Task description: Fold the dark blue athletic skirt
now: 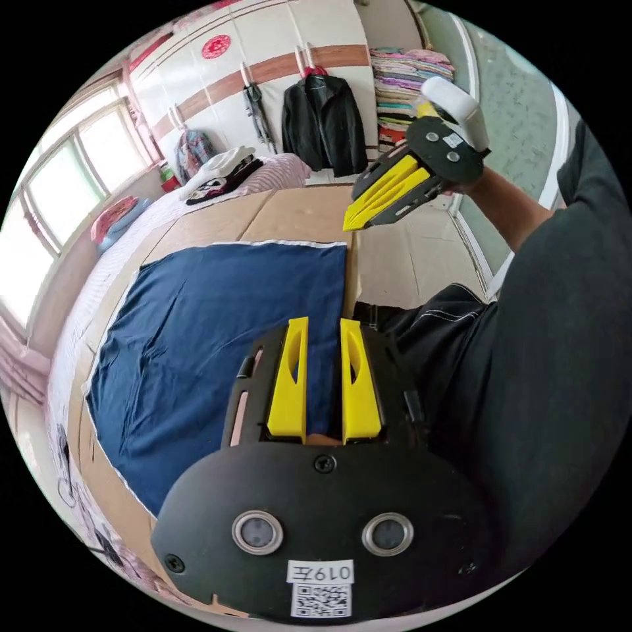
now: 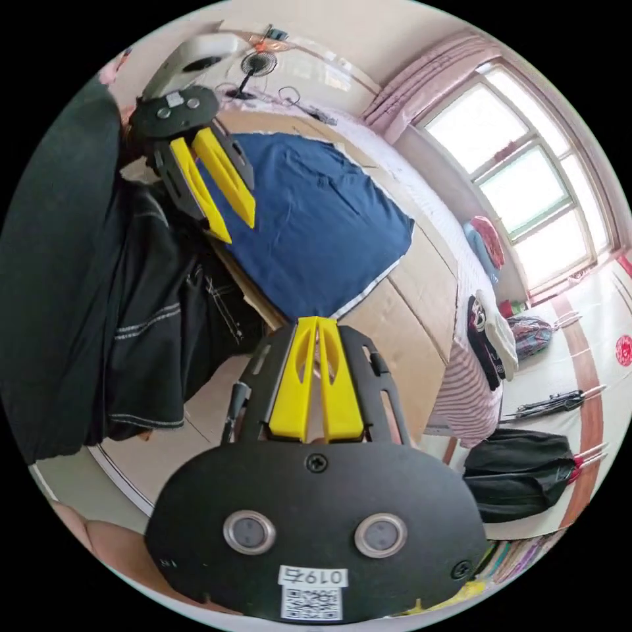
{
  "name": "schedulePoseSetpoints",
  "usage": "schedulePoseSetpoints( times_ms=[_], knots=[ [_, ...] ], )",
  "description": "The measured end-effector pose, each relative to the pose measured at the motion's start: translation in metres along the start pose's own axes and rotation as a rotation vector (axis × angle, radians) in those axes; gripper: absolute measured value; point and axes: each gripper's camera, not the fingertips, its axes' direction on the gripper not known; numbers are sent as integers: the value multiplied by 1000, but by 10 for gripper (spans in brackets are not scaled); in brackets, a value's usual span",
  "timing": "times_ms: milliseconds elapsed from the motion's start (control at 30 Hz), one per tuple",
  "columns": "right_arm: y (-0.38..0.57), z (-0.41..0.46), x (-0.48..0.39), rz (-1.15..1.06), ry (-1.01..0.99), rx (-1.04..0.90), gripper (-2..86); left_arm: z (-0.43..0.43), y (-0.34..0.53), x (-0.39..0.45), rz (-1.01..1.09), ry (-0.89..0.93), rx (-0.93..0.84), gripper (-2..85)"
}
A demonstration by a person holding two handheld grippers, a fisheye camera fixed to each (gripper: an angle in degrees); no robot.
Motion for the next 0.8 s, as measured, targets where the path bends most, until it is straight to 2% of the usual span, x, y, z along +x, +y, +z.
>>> schedulePoseSetpoints(
  times_ms=[67,167,333,567,700,800],
  knots=[
    [-13,6,14,84,-88,142,-9,-15,31,-35,-195,-62,4,63],
    [-39,31,14,89,-181,182,-10,-23,71,-64,-373,-108,-56,54],
    [-56,65,3,-12,-250,150,-10,-34,108,-50,-344,-162,-138,39],
    [-40,90,14,-62,-351,95,-9,-56,146,-39,-367,-179,-110,16],
    [-25,94,38,-2,-388,102,-9,-71,164,-42,-375,-186,-114,13],
    [-3,86,82,140,-396,152,-9,-108,194,-50,-505,-320,-27,12]
  ],
)
